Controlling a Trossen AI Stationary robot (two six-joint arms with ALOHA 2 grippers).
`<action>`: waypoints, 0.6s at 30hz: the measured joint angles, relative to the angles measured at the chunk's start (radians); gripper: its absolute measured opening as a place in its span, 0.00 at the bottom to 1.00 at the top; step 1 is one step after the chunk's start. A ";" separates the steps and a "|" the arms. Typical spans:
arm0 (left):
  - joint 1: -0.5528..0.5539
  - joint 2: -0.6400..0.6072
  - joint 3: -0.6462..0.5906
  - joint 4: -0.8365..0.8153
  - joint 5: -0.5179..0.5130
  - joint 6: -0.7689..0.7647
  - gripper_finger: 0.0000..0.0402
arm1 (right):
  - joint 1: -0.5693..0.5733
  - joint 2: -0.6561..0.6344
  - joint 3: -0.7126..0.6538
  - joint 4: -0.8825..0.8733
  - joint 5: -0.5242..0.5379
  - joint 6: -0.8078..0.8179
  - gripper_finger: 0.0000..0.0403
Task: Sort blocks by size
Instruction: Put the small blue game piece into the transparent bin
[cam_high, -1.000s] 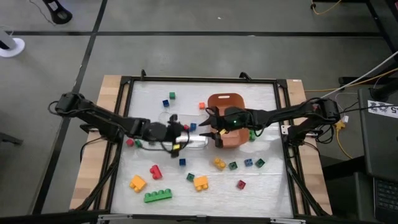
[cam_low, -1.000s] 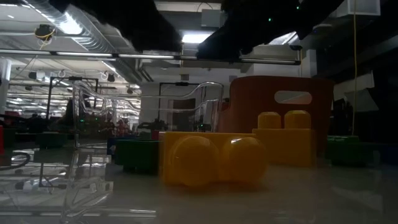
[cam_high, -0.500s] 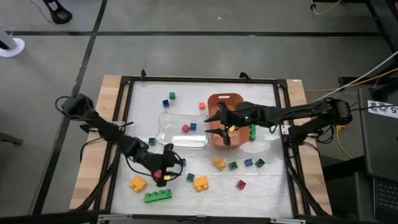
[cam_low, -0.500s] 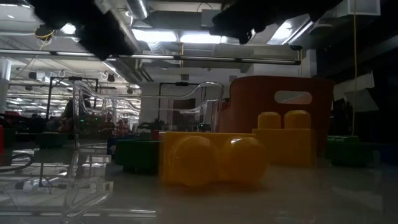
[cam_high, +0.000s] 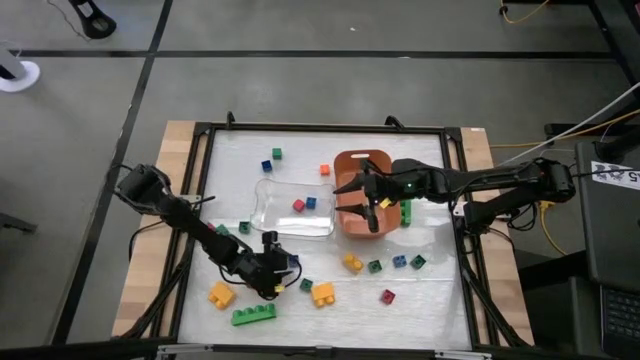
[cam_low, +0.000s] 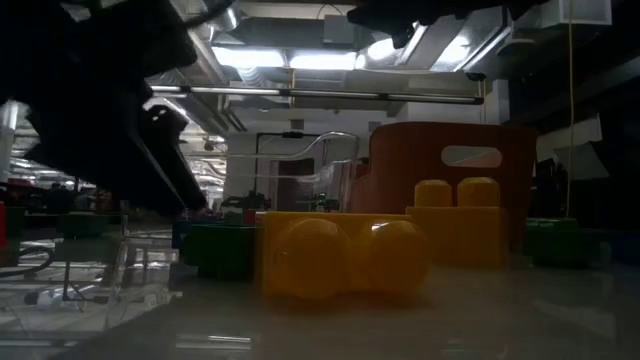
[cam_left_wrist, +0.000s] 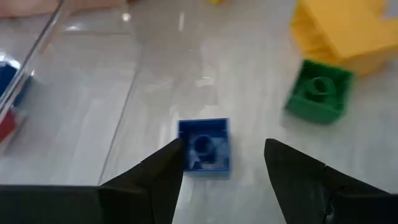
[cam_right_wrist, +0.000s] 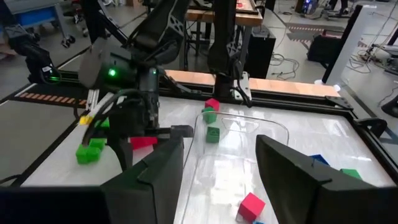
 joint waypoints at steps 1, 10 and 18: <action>0.000 0.008 0.000 0.000 -0.011 0.000 0.52 | 0.000 0.000 0.000 0.000 0.000 0.000 0.49; 0.009 0.044 0.000 0.001 -0.021 -0.017 0.52 | 0.000 0.000 0.000 -0.006 0.000 0.000 0.49; 0.010 0.079 0.000 0.011 -0.023 -0.060 0.52 | 0.000 0.000 0.000 -0.011 -0.002 0.000 0.49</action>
